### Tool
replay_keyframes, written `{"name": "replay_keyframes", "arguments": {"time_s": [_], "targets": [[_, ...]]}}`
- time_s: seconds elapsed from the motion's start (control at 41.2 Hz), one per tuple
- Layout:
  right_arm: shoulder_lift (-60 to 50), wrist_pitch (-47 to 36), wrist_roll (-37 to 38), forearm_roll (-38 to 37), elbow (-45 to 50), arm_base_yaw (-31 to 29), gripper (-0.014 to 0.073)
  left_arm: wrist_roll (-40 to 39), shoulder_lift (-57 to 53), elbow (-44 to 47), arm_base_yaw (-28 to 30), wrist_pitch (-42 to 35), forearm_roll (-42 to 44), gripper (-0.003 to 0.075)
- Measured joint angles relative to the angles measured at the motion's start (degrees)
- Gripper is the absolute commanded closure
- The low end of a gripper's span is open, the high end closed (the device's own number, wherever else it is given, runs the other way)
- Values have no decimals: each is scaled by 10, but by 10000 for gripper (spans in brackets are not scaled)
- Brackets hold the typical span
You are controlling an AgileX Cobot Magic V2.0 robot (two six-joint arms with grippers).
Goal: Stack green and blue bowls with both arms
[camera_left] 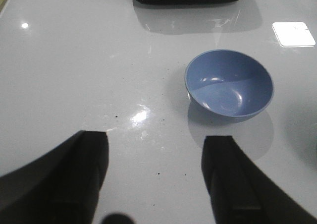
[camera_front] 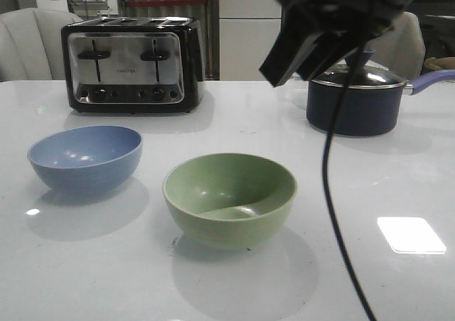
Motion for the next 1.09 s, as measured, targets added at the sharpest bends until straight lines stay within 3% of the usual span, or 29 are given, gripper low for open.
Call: {"name": "replay_keyframes", "arguments": {"time_s": [0.485, 0.752, 0.97, 1.091], "targets": [[-294, 39, 0, 0, 177, 2, 211, 0, 0, 0, 0, 0, 0, 243], [-334, 73, 0, -1, 184, 2, 211, 6, 2, 0, -6, -23, -16, 243], [-334, 75, 0, -2, 184, 2, 211, 26, 67, -4, -60, -32, -20, 241], [-334, 75, -1, -2, 184, 2, 211, 30, 136, -21, -77, -35, -17, 185]]}}
